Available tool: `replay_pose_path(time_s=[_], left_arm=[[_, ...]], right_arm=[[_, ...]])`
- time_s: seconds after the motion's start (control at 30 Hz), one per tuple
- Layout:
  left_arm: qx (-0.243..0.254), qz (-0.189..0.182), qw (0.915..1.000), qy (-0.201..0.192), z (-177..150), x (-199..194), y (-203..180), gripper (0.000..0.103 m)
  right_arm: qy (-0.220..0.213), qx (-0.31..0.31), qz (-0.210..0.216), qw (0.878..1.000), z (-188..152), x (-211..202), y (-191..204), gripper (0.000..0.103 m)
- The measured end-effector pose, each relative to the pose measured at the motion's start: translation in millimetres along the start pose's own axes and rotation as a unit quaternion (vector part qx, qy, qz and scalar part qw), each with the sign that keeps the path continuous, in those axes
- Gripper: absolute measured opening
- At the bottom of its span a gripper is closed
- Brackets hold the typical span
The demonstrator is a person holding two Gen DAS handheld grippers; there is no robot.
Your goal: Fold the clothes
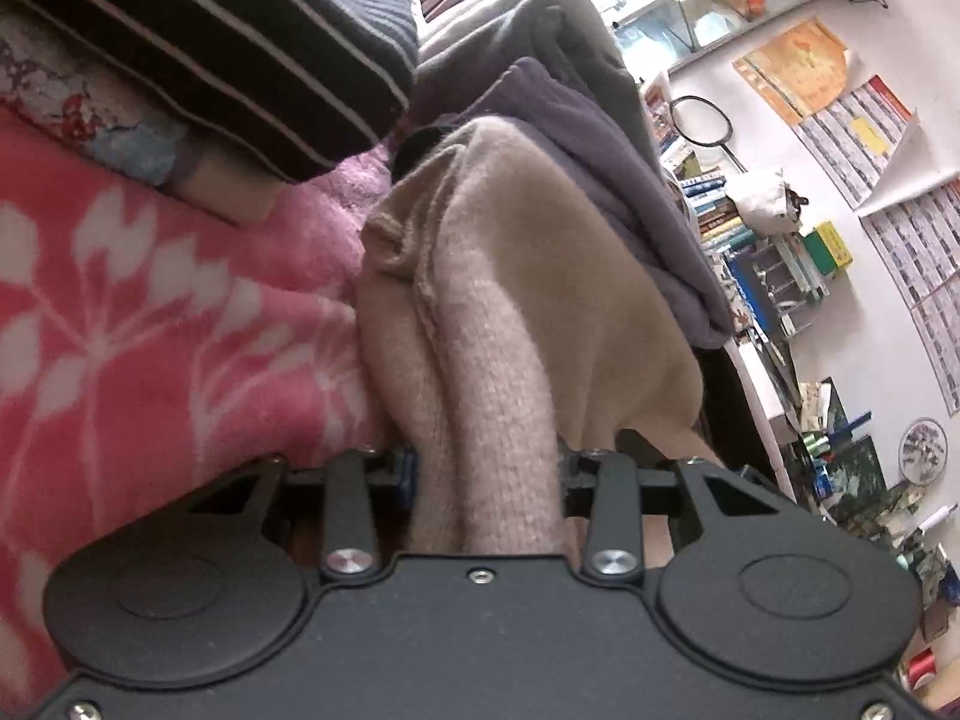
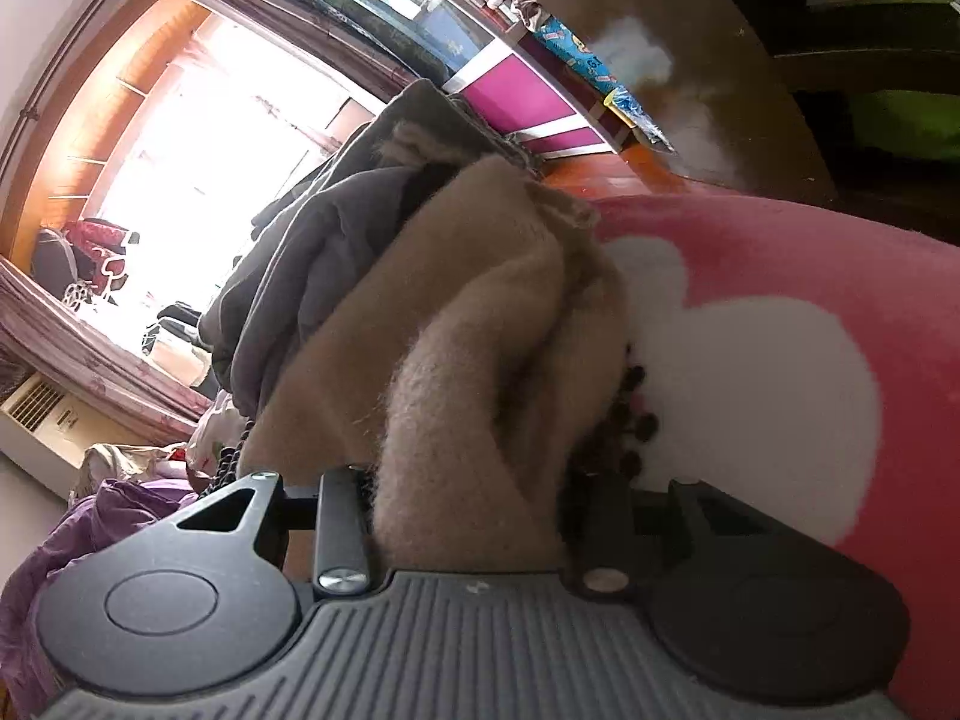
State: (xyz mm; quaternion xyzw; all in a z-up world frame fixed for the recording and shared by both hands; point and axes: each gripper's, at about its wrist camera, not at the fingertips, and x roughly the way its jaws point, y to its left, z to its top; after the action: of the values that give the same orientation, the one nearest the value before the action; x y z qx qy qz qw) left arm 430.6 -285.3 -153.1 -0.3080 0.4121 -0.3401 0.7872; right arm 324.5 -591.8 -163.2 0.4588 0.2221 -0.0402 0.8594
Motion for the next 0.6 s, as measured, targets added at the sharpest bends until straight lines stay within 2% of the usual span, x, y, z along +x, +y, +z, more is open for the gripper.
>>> replay_pose_path(time_s=[0.2, 0.27, 0.37, 0.47, 0.53, 0.6], left_arm=[[-0.001, 0.009, 0.9999, -0.009, -24, -33, -5, 0.035], [-0.002, 0.012, 0.9998, -0.013, -33, -44, -7, 0.035], [-0.002, 0.017, 0.9997, -0.018, -45, -61, -10, 0.038], [-0.003, 0.022, 0.9995, -0.022, -57, -78, -13, 0.039], [0.048, 0.053, 0.9968, -0.035, -63, -94, -29, 0.039], [0.117, 0.075, 0.9879, -0.068, -72, -114, -49, 0.039]], right_arm=[[0.026, -0.010, -0.005, 1.000, -11, -44, -2, 0.039], [0.026, -0.030, -0.018, 0.999, -18, -59, 1, 0.043], [0.001, -0.064, -0.043, 0.997, -19, -78, 7, 0.050], [-0.040, -0.097, -0.072, 0.992, -18, -107, 16, 0.050], [-0.076, -0.127, -0.098, 0.984, -18, -128, 24, 0.050], [-0.106, -0.156, -0.106, 0.976, -20, -146, 33, 0.050]])
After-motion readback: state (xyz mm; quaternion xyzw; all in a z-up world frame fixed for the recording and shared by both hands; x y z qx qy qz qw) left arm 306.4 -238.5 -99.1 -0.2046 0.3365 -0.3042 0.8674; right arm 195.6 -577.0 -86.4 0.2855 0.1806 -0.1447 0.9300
